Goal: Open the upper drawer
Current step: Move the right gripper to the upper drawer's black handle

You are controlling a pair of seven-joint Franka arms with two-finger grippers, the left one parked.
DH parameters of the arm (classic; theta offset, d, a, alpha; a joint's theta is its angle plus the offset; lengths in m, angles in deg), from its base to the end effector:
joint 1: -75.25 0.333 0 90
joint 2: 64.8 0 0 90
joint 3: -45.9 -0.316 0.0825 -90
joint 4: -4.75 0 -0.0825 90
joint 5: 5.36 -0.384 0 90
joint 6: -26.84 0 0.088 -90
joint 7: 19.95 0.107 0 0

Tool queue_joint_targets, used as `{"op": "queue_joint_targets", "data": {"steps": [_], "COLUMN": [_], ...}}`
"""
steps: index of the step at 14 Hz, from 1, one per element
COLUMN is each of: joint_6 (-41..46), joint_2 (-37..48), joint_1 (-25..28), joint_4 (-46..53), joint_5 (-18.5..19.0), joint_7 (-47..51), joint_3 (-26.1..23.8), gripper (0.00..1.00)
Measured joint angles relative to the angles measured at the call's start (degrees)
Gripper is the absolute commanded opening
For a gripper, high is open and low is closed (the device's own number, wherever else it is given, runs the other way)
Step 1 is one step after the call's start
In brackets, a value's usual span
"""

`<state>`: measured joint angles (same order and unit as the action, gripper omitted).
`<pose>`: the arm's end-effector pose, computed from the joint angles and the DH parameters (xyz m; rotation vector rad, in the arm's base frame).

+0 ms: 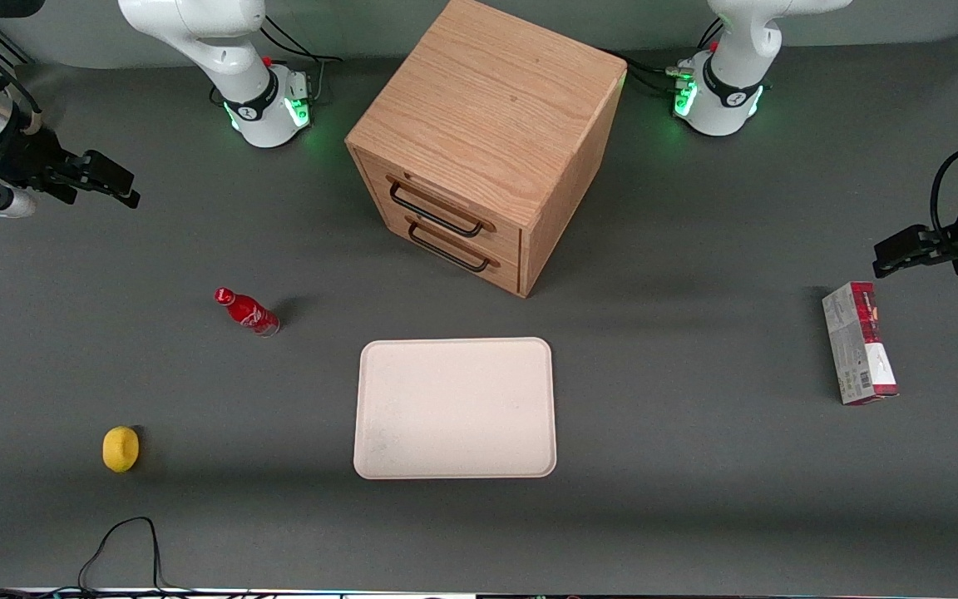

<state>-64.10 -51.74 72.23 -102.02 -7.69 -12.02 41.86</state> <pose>0.4802 0.0163 0.6055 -3.1137 0.1940 0.0790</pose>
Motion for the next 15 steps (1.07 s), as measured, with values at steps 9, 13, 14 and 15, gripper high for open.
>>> {"op": "queue_joint_targets", "data": {"steps": [9,13,14,15], "joint_6": [3.27,4.41,4.43,4.43], "joint_2": [-14.76,-19.25,-19.99,-20.83], "joint_1": [0.23,0.55,0.62,0.67], "joint_4": [18.03,22.53,22.75,23.09], "joint_5": [-0.04,1.08,2.27,3.03], "joint_7": [-8.47,-14.57,-17.96,-20.89], "joint_3": [-8.2,-20.36,-23.49,-26.42], "gripper": [1.0,1.0,1.0,1.0]}}
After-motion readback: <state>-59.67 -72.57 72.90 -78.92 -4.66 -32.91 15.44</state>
